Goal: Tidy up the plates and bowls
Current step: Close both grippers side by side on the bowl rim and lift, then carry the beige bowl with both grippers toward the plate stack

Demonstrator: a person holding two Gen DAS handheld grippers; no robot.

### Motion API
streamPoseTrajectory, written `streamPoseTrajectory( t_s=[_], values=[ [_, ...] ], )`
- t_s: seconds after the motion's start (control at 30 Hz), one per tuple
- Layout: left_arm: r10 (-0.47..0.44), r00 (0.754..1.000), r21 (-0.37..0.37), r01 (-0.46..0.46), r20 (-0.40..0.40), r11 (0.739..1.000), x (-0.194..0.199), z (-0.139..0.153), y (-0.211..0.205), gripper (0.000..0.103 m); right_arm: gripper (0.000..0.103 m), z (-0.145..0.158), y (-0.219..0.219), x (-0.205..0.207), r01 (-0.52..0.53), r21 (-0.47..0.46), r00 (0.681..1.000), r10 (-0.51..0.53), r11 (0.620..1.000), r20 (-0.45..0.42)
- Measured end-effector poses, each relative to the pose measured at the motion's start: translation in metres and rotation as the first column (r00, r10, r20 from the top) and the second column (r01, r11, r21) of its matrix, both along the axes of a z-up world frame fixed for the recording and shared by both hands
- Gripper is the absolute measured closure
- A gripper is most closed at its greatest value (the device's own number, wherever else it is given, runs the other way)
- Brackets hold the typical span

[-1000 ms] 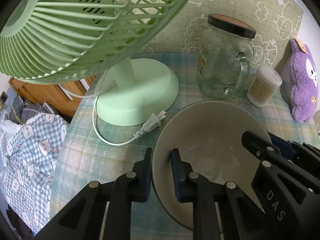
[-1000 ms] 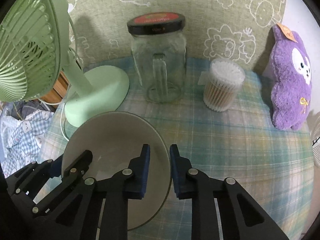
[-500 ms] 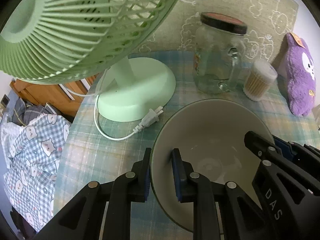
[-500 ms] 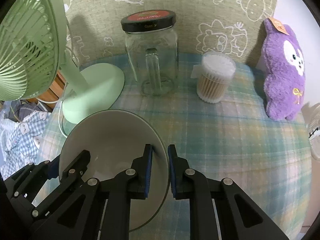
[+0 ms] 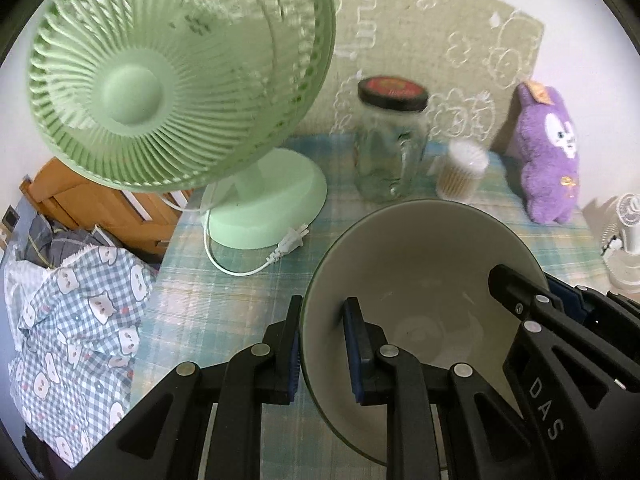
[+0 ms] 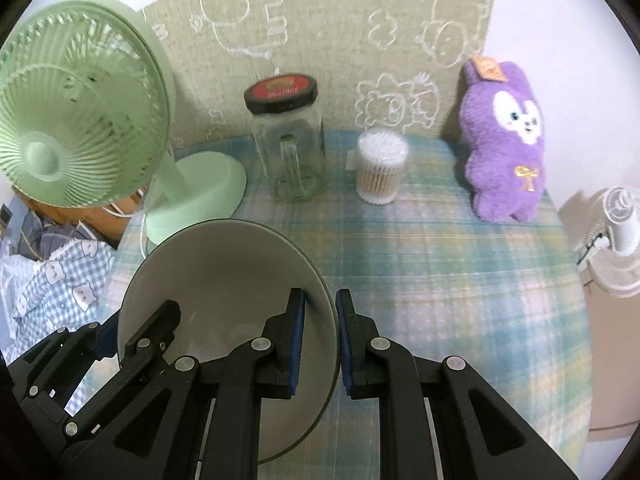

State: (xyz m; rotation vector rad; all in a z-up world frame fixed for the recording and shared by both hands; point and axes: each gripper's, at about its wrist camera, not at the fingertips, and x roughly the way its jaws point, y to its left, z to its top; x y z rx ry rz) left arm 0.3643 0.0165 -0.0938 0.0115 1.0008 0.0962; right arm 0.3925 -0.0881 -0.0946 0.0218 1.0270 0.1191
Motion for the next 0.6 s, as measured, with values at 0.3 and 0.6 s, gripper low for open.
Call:
streamPoseTrajectory(
  t_s=[0.3,0.6],
  values=[
    [-0.064,0.997,-0.013,0.064,0.051,0.998,-0.044,0.042,-0.001,0.086,0.084,0.048,0.000,-0.054,0.073,-0.012,0.996,-0.072,0.997,0.050],
    [-0.109,0.992,-0.029,0.111,0.070,0.993,-0.099,0.064,0.006,0.086,0.084,0.072,0.005,-0.118,0.129,-0.020,0.989,-0.127,0.991,0.080]
  ],
)
